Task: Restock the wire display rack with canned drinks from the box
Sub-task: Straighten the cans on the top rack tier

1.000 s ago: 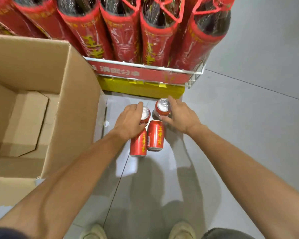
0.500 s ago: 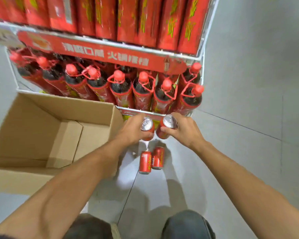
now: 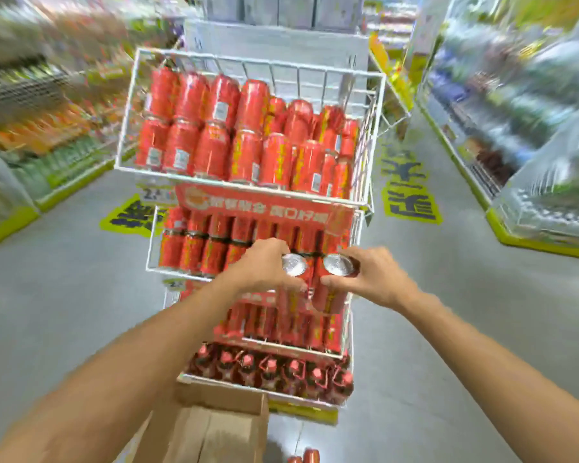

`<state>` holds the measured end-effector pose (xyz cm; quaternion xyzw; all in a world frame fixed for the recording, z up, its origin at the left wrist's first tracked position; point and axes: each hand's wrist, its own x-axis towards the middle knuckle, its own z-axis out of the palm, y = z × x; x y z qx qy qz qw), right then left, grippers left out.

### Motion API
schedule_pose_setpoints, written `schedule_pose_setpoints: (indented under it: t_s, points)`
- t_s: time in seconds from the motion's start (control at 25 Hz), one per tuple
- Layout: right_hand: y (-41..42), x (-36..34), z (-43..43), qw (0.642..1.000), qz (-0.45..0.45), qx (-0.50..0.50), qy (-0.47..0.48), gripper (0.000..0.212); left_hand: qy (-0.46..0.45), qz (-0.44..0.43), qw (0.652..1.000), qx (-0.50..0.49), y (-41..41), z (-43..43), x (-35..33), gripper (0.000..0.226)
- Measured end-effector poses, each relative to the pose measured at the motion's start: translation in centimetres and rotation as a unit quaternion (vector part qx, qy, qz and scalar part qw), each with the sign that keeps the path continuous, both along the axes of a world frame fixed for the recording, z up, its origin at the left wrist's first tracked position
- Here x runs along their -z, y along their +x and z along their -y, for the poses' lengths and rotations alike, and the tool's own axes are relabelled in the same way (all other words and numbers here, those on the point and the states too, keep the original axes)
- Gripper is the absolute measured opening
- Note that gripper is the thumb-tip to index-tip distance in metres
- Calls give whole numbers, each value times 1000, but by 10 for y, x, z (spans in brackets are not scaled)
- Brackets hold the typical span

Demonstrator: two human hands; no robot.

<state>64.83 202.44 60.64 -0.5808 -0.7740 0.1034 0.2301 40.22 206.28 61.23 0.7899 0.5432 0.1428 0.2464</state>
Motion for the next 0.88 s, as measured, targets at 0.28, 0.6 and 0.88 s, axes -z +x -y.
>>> schedule_pose_setpoints:
  t_s: [0.28,0.6,0.88]
  points:
    - [-31,-166,-62,985,-83,62,135,56,99,71,991,-52,-17,-63,-185,64]
    - [-44,-215,-204,975,-90,140,147,75,93,112,980,-138,-3,-189,-236,76]
    - [-36,-200,-264,976,-95,175,86,92,87,123,958,-243,12,-230,-227,80]
